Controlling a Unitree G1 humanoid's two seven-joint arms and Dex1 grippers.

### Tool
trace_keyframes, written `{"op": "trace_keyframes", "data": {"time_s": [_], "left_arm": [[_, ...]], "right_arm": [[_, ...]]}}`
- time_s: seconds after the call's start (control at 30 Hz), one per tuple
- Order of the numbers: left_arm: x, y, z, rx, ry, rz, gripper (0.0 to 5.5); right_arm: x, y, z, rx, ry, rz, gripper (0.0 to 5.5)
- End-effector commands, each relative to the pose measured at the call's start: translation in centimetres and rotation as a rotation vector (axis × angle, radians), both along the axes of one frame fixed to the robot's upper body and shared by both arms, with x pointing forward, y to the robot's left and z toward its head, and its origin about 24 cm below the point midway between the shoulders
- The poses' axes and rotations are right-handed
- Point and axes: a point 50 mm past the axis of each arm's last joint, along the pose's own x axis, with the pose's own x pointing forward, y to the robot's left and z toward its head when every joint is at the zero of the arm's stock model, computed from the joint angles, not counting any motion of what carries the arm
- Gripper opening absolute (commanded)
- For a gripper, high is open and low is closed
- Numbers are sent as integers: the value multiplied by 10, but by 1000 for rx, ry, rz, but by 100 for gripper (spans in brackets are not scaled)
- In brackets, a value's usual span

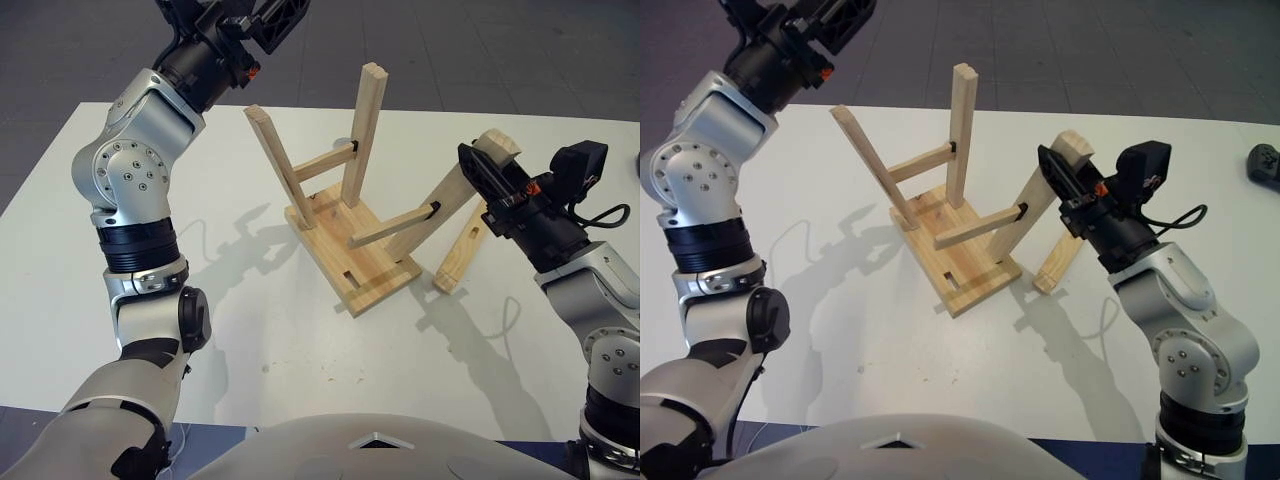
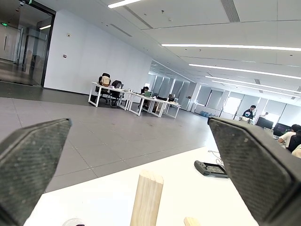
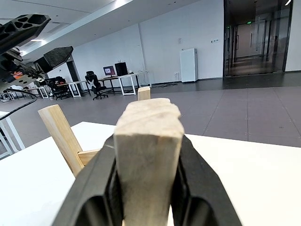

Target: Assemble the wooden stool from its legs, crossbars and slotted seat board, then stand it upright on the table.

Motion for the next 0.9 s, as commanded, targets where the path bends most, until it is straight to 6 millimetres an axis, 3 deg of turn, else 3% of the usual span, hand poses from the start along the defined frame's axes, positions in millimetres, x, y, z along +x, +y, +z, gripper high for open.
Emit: {"op": "trace_keyframes", "data": {"time_s": [0.03,0.13,0.27,0.37,0.57,0.63,0.8,0.9], "left_arm": [[-1,2,-4,9,12,11,540],[0,-1,-4,13,13,2,540],[0,0,-4,13,14,6,540],[0,0,-4,15,15,7,540],[-1,0,-5,20,18,13,540],[-1,-1,-5,20,19,11,540],[0,0,-5,22,20,12,540],[0,0,-4,18,19,12,540]], "right_arm": [[3,1,-21,-80,152,14,103],[7,6,-19,-136,169,37,103],[12,6,-5,-77,114,4,103],[9,3,-9,-73,135,-20,103],[-16,14,-59,-146,335,-33,103],[-19,15,-66,-169,354,-47,103],[-8,5,-55,-200,288,-117,103],[0,3,-38,-130,199,-129,103]]}}
